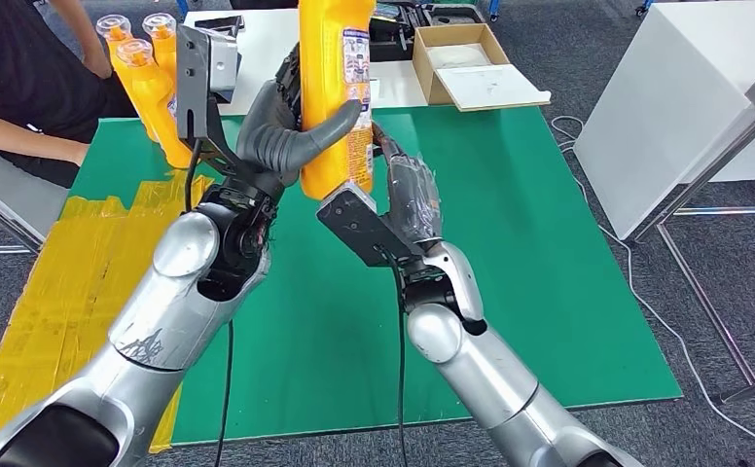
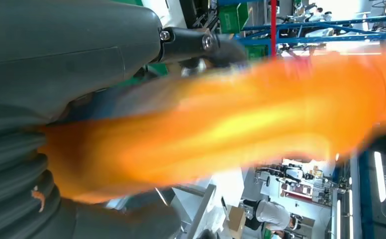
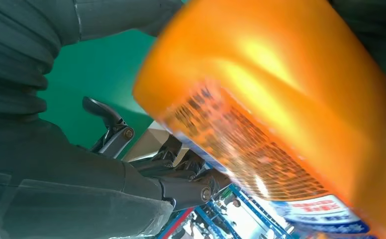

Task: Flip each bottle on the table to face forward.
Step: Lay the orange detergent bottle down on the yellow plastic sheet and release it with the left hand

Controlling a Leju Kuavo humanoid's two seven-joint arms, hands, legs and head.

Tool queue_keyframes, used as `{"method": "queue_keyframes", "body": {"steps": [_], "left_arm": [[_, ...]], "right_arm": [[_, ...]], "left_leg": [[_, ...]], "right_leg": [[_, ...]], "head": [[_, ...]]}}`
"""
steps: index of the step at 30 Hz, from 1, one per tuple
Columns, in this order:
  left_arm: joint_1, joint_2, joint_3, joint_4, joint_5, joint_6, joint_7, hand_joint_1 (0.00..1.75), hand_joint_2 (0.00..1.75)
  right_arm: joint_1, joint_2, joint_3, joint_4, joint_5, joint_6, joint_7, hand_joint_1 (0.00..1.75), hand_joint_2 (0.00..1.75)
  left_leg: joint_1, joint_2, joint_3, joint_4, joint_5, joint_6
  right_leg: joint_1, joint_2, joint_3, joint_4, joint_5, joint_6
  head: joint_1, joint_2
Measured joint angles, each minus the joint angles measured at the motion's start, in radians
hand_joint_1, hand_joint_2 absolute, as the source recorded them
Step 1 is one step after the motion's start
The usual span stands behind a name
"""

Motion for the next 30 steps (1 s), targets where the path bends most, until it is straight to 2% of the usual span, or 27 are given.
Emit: {"method": "queue_keyframes", "body": {"steps": [30], "left_arm": [[0.016, 0.009, -0.004, -0.017, -0.018, -0.03, 0.007, 1.75, 1.75]], "right_arm": [[-0.001, -0.009, 0.015, 0.0, 0.01, 0.01, 0.026, 1.75, 1.75]], "left_leg": [[0.0, 0.0, 0.0, 0.0, 0.0, 0.0]], "right_leg": [[0.0, 0.0, 0.0, 0.0, 0.0, 0.0]], "head": [[0.0, 0.0]]}}
